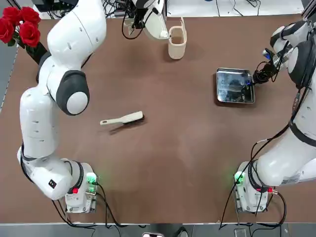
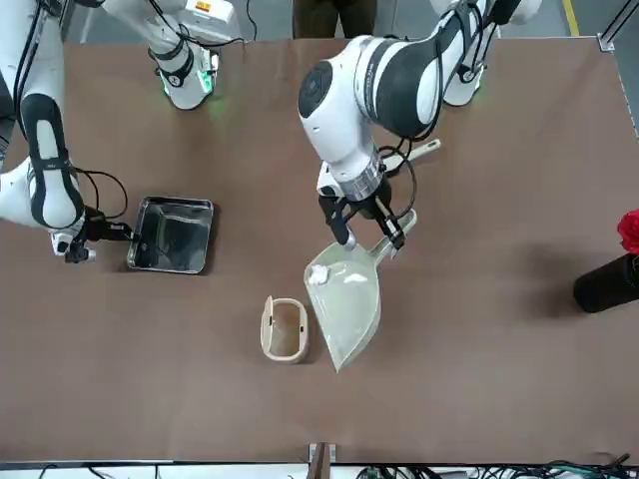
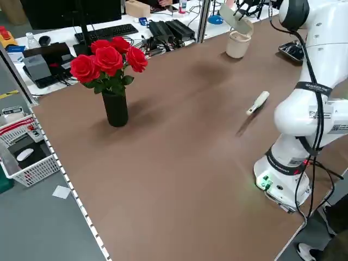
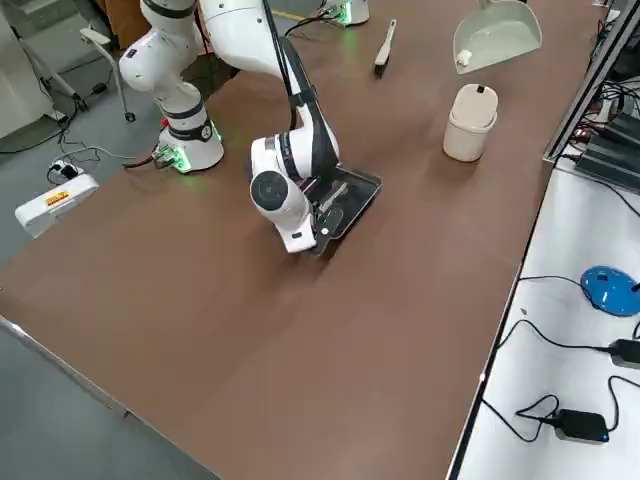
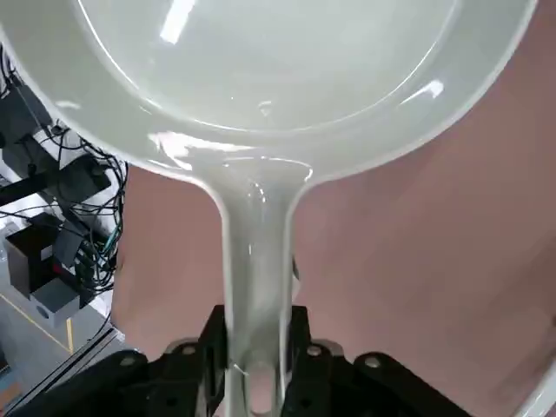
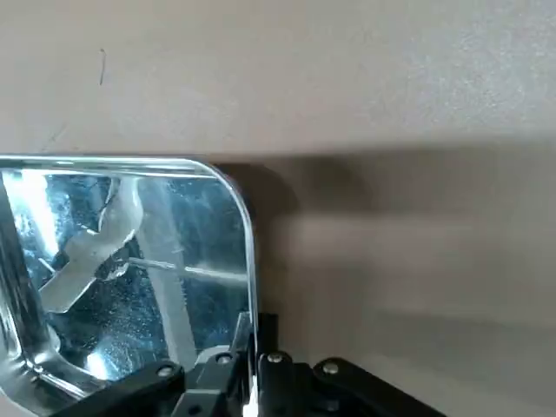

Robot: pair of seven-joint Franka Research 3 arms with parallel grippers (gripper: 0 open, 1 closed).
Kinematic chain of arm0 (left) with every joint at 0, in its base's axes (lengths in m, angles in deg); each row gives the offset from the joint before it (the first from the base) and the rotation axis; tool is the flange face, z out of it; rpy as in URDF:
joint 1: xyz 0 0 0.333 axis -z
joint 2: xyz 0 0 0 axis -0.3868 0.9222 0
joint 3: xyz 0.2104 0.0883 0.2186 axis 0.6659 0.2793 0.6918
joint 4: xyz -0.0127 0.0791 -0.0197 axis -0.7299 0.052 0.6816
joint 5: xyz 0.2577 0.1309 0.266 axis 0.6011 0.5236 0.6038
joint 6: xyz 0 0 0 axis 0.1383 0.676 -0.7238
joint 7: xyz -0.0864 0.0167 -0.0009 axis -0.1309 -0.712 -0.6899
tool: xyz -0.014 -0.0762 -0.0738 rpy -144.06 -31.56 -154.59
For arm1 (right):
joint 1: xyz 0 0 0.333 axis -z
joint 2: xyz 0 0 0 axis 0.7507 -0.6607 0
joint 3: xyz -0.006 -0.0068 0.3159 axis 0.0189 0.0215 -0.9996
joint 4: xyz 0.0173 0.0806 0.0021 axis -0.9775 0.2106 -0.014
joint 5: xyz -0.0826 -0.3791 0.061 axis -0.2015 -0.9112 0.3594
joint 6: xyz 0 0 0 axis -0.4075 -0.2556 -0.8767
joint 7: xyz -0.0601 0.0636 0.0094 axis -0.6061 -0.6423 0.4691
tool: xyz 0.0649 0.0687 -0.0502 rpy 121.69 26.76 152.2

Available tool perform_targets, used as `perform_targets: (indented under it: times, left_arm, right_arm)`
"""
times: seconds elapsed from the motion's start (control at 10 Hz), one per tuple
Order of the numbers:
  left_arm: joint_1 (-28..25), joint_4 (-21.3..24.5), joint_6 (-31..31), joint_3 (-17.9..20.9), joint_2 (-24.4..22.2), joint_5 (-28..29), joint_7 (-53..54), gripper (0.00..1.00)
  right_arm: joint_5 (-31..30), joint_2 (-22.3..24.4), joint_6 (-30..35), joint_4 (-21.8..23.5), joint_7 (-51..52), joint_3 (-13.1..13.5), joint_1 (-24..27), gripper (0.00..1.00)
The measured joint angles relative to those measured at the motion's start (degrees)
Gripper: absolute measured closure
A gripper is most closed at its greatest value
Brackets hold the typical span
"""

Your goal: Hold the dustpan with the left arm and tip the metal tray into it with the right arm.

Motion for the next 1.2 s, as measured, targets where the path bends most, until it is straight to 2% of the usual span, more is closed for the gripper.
perform_targets:
  times: [0.4,0.5,0.7,0.8,0.9,1.1,1.2]
  left_arm:
    - [0.3,-2.0,0.1,0.4,0.1,0.0,0.0,0.68]
    - [1.0,-3.0,0.3,1.5,0.3,0.0,0.0,0.68]
    - [6.0,-5.3,1.4,8.8,1.8,0.0,0.1,0.68]
    - [8.7,-6.4,1.6,11.5,3.1,0.0,-0.6,0.68]
    - [10.8,-7.0,2.2,13.7,4.3,0.0,-2.0,0.68]
    - [15.6,-7.6,4.6,20.9,6.0,0.0,-3.4,0.68]
    - [16.7,-7.9,5.2,22.6,6.3,0.2,-3.5,0.68]
  right_arm:
    - [0.4,-0.6,-0.1,0.0,0.1,0.0,0.0,0.95]
    - [1.2,-1.1,-0.1,0.0,0.6,0.0,0.0,0.95]
    - [3.4,-2.7,-0.3,-0.4,2.6,0.0,0.0,0.94]
    - [3.8,-3.1,-0.1,-0.8,2.8,0.0,0.0,0.91]
    - [4.0,-3.1,0.3,-1.1,2.9,0.0,0.0,0.84]
    - [4.1,-3.1,0.8,-1.5,2.9,0.3,-0.1,0.54]
    - [4.1,-3.0,1.3,-1.7,3.0,0.6,-0.1,0.40]
